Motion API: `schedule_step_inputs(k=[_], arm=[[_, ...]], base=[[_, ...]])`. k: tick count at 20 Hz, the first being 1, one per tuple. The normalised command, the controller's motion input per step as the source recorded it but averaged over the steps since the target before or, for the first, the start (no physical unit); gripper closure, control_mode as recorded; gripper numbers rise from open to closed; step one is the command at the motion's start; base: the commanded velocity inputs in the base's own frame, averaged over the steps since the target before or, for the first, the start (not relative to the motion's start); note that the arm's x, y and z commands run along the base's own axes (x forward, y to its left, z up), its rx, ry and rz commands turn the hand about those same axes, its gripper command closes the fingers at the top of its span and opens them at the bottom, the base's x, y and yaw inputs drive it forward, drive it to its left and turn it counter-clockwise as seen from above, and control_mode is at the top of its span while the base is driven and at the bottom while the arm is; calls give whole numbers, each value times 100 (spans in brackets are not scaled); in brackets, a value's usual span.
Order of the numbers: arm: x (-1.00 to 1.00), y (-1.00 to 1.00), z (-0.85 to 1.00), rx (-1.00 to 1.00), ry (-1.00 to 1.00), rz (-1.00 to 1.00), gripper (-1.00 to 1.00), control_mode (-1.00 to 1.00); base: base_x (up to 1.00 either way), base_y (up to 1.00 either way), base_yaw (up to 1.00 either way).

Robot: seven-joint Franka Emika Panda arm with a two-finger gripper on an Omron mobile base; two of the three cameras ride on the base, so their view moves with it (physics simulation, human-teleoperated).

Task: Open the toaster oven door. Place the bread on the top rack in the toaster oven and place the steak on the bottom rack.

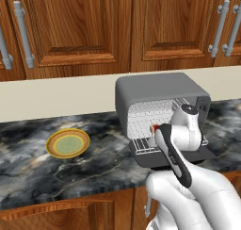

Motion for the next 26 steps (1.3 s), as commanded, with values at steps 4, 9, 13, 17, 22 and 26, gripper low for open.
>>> schedule_step_inputs(k=[4, 9, 13, 17, 22, 26], arm=[[2, 17, -75, 0, -12, -3, -100, -100], [-26, 21, -67, -2, -5, -2, -100, -100], [-13, 22, -69, -2, -4, -3, -100, -100], [0, 21, -89, -1, -13, -6, -100, -100], [0, 21, -94, -1, -10, -8, -100, -100], [0, 17, -94, 0, -13, -7, -100, -100]], base=[[0, 0, 0], [0, 0, 0], [0, 0, 0], [0, 0, 0], [0, 0, 0], [0, 0, 0]])
